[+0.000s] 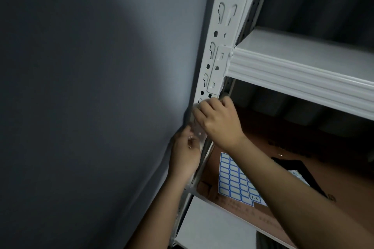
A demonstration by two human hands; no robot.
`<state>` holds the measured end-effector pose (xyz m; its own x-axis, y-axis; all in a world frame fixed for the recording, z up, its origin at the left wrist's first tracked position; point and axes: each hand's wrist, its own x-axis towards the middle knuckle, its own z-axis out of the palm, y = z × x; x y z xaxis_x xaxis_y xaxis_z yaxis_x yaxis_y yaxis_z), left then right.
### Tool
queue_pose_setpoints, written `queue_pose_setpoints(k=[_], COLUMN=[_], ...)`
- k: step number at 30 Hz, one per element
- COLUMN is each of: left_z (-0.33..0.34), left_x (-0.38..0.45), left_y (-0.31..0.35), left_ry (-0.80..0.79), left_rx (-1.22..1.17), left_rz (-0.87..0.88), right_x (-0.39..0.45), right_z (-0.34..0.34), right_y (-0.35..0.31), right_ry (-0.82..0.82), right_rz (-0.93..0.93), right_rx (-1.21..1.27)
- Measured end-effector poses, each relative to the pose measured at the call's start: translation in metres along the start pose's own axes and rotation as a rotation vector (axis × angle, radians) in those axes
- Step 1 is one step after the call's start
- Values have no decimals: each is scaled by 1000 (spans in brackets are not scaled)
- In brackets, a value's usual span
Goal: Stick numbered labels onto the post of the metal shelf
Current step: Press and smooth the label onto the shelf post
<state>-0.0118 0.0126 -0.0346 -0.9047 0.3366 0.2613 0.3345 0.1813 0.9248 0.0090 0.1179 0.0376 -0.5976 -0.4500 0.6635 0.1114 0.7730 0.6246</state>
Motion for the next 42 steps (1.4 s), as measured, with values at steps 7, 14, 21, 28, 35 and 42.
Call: queue_pose_setpoints(k=[7,14,21,28,35,42], left_z=[-3,-12,-14,-13,-13,6], left_x=[-4,-8,-12,-17,-11,8], left_y=[5,13,17,13,16,37], left_ry=[-105,-112,-95,-119,3,139], left_rx=[-96,-95,-47,-36,29,-109], left_rz=[-62,-61,-86,-117,-20,-19], right_x=[4,9,16,12,-9,-26], right_z=[-7,-6,-12,-16,-22,-7], right_y=[2,-4,-6,-12,-3,-28], right_ry=[-115,-215,-195,-343,26,139], right_rz=[-89,-161,-176,-176,261,1388], right_rx=[-67,-117,-117,-159,299,1303])
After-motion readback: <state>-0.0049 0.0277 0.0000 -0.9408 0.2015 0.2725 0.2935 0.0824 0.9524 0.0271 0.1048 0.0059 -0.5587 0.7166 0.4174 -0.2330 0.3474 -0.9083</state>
